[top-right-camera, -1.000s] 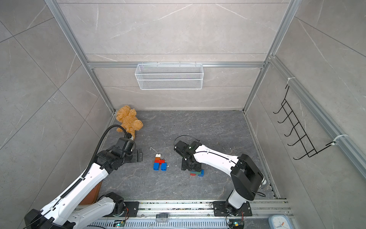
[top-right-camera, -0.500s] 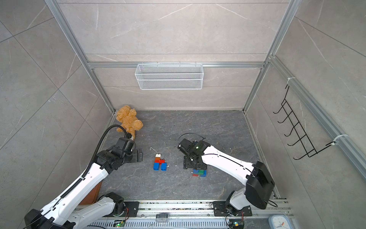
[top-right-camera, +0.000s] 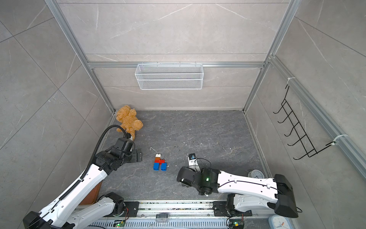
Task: Assemble the letter h with lego
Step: Adjust the lego brick at the center of the board.
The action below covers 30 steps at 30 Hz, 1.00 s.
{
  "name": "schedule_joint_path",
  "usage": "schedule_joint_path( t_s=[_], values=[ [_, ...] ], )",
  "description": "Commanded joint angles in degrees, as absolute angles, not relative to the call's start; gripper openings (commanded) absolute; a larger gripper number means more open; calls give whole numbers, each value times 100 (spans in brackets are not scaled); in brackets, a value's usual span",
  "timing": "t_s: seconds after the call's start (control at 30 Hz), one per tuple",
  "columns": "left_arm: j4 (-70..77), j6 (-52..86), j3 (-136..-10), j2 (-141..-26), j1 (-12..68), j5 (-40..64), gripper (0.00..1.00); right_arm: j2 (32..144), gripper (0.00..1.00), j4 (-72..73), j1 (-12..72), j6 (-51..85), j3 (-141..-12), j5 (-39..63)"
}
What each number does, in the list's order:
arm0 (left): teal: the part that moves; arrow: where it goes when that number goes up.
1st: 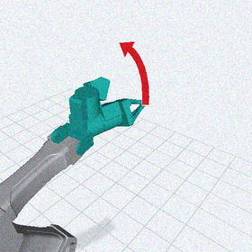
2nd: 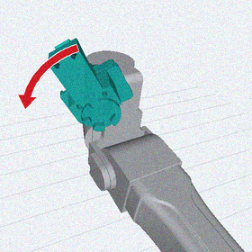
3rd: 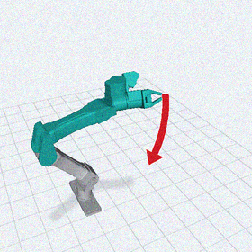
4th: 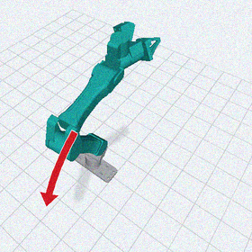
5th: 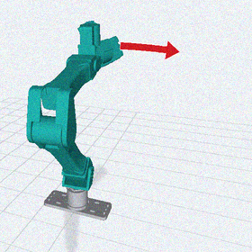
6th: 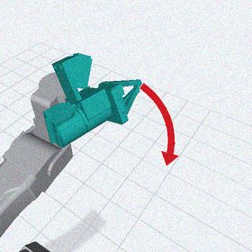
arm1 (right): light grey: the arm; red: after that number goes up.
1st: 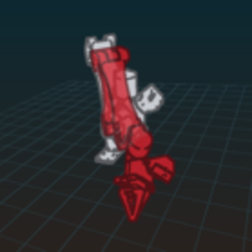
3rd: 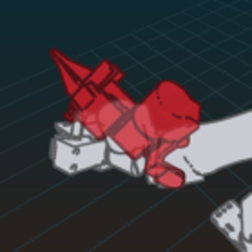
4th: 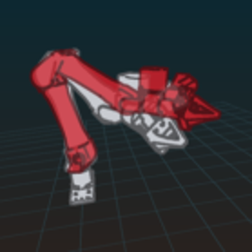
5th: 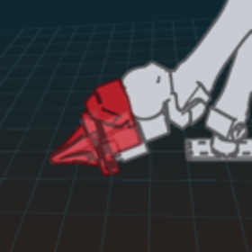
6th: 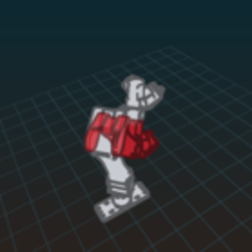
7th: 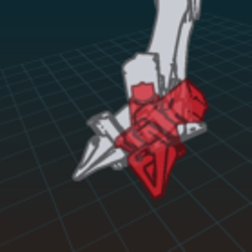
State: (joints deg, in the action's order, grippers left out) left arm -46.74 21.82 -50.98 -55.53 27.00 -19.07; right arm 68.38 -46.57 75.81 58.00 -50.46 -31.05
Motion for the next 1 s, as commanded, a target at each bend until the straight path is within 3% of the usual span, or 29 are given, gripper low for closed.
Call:
schedule_joint_path(
  t_s=[0.0,0.27,0.7,0.97],
  values=[
    [-4739,2106,-5203,-5424,2689,-1971,100,7028,94,-4506,7728,6560,-4770,-4226],
    [-4735,2113,-5197,-5417,2694,-1965,100,6709,95,-3896,7736,6974,-4011,-4238],
    [-4742,2102,-5198,-5475,2691,-1972,100,6904,68,-3351,7610,6859,-3718,-4041],
    [-4734,2101,-5199,-5533,2696,-1966,100,7016,67,-3472,7429,6770,-3744,-4078]
  ],
)
